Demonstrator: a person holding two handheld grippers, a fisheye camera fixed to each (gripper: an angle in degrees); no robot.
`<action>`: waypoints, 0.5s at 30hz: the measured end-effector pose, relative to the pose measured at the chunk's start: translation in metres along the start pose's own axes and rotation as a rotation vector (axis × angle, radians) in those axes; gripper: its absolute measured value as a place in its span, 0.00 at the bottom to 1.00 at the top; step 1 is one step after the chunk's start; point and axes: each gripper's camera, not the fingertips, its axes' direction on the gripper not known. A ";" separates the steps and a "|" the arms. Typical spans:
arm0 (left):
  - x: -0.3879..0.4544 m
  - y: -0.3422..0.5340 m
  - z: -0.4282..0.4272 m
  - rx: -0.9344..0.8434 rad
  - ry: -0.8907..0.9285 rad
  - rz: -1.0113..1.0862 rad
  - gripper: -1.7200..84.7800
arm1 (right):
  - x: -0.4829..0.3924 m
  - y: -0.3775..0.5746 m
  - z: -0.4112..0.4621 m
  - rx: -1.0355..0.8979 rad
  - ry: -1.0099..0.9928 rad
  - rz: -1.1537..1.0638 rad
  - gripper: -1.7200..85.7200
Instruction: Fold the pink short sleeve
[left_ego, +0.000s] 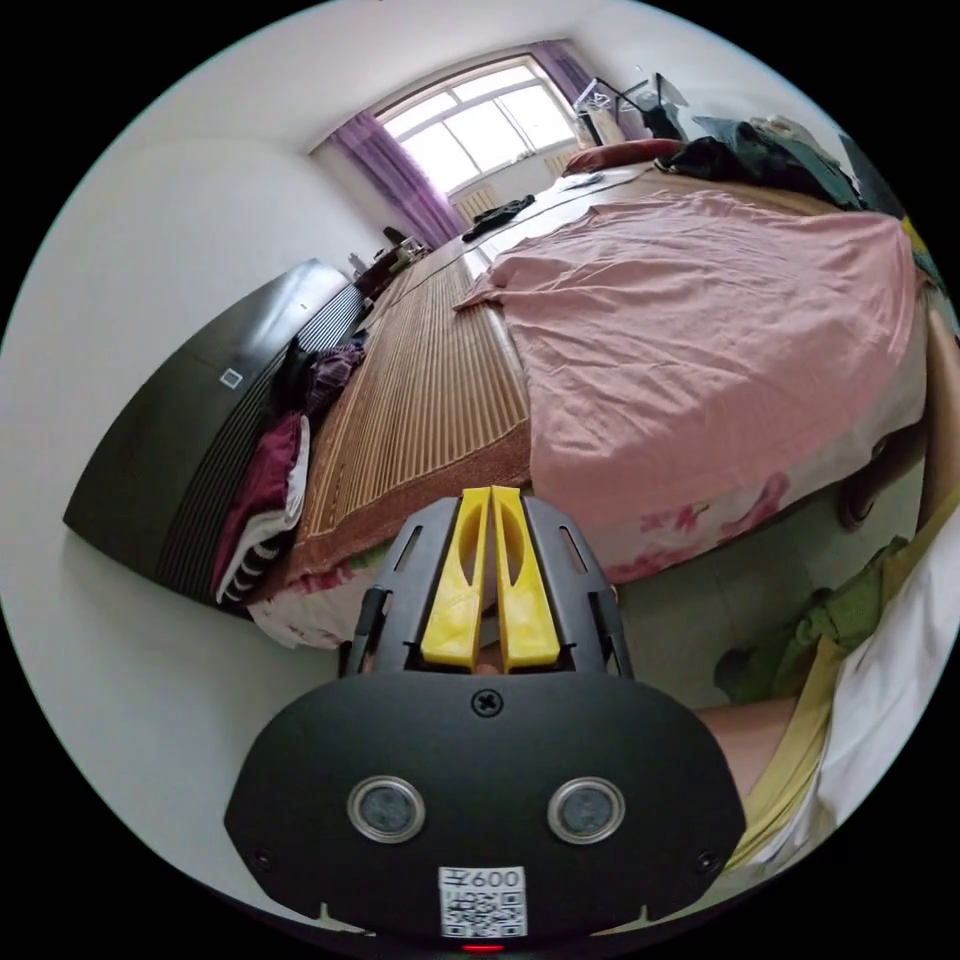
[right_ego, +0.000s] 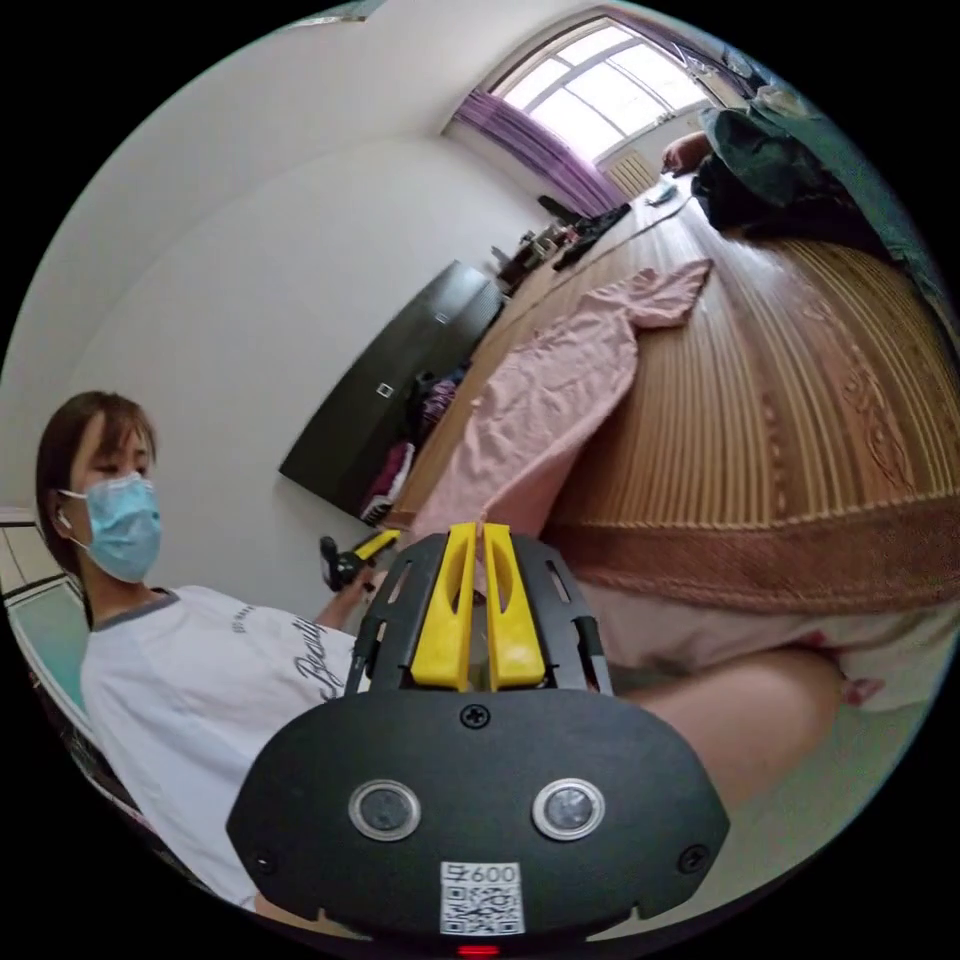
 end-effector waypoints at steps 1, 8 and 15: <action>0.008 -0.009 -0.004 0.022 0.014 0.009 0.04 | -0.010 -0.018 0.006 -0.011 -0.010 0.006 0.01; 0.049 -0.053 -0.022 0.132 0.096 0.055 0.05 | -0.048 -0.088 0.038 -0.044 -0.021 -0.019 0.01; 0.068 -0.075 -0.011 0.131 0.257 -0.029 0.05 | 0.017 -0.078 0.019 0.085 -0.026 0.132 0.01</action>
